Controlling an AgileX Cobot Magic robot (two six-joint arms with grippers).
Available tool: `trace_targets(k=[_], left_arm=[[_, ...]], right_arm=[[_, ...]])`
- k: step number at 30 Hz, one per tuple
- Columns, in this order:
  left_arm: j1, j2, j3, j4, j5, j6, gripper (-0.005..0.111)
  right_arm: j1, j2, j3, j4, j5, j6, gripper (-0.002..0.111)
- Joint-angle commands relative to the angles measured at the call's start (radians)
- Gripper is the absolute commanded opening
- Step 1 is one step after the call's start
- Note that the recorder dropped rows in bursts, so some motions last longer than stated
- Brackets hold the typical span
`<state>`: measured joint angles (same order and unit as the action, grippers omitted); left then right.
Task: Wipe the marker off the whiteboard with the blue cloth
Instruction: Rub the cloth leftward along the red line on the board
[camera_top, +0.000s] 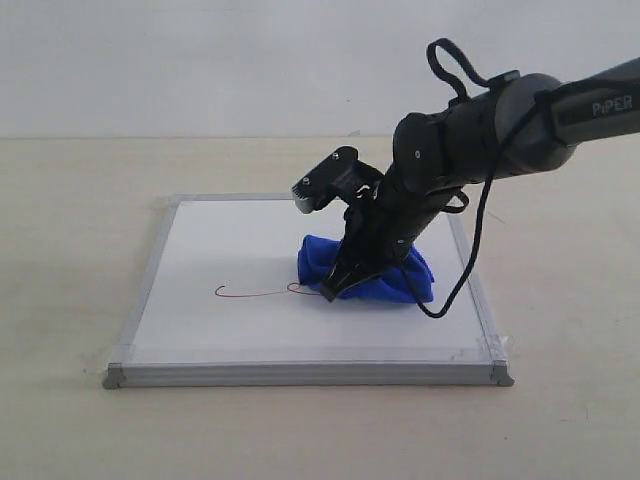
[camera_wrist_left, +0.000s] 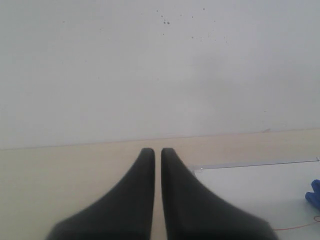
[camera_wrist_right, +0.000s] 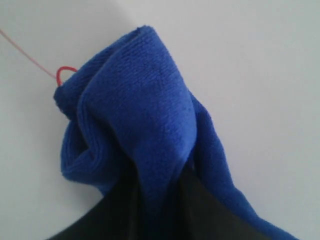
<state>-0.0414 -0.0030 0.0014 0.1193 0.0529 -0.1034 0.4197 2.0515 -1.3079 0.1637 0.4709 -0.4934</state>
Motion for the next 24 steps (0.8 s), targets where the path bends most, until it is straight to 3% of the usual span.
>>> trace_targets(k=[1,10,17,24], left_arm=[[-0.005,0.003,-0.001,-0.006,-0.001,-0.009,0.004],[-0.005,0.003,-0.001,-0.006,-0.001,-0.009,0.004],[-0.005,0.003,-0.001,-0.006,-0.001,-0.009,0.004],[-0.005,0.003,-0.001,-0.006,-0.001,-0.009,0.004]], right_arm=[[0.034,0.015,-0.007,0.014,0.106,0.013,0.0],[0.174,0.017,-0.007,0.095,0.126,-0.073,0.0],[0.038,0.058,-0.037,0.06,-0.022,-0.028,0.0],[-0.079,0.149,-0.183,0.058,0.005,0.037,0.0]])
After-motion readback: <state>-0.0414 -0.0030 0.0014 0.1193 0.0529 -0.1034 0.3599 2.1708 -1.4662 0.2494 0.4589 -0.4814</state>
